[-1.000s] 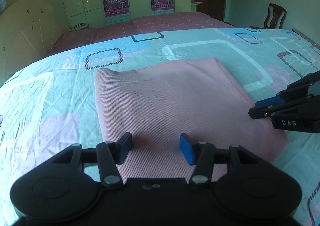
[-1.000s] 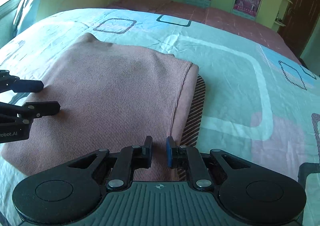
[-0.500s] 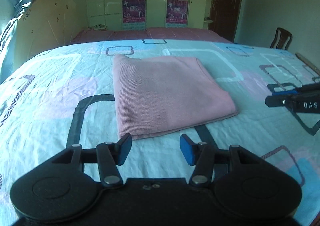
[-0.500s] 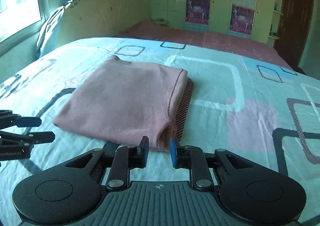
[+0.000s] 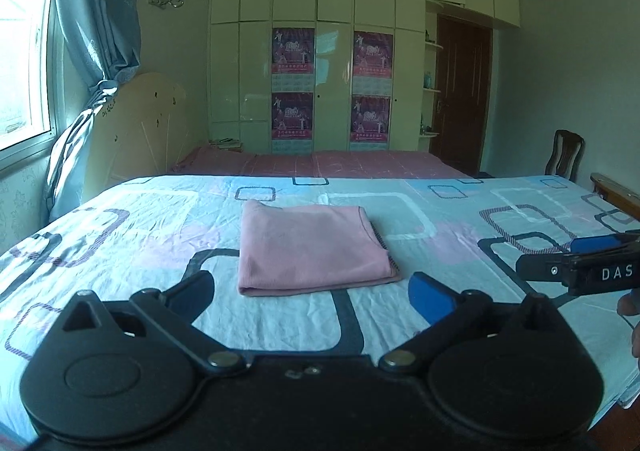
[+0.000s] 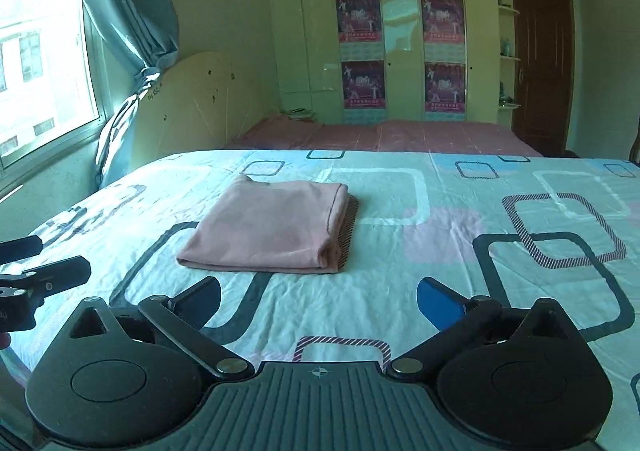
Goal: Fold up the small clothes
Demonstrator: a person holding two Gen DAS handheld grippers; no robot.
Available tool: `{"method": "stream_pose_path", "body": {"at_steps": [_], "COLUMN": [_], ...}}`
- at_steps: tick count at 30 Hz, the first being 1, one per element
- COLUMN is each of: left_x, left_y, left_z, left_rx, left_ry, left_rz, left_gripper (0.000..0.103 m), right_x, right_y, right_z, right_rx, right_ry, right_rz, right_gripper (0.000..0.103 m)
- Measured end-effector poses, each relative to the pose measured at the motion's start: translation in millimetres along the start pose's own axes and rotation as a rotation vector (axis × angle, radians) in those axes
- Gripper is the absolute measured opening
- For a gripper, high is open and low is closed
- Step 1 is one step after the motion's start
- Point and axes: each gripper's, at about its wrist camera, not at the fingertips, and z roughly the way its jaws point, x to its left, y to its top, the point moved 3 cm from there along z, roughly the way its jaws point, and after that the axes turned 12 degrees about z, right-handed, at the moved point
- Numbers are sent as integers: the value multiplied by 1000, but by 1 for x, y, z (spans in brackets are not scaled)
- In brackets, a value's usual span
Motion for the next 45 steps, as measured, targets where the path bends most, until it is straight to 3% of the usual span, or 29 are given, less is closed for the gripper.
{"method": "stream_pose_path", "body": {"at_steps": [7,17,45], "left_x": [-7,-19,-18], "left_y": [-3,-1,2], "left_z": [-21,-38,-36], "left_rx": [41,27,29], "left_ry": [-22,-12,1], "left_rz": [-32,-18,25], "left_gripper": [102,102,102], "right_x": [5,0,3], "right_y": [-15,-15,-2], "right_z": [-34,-64,-70], "right_rx": [-7,-39,-63], "right_ry": [-4,9,3], "right_rz": [-12,-12,-11], "right_gripper": [103,103,103]}}
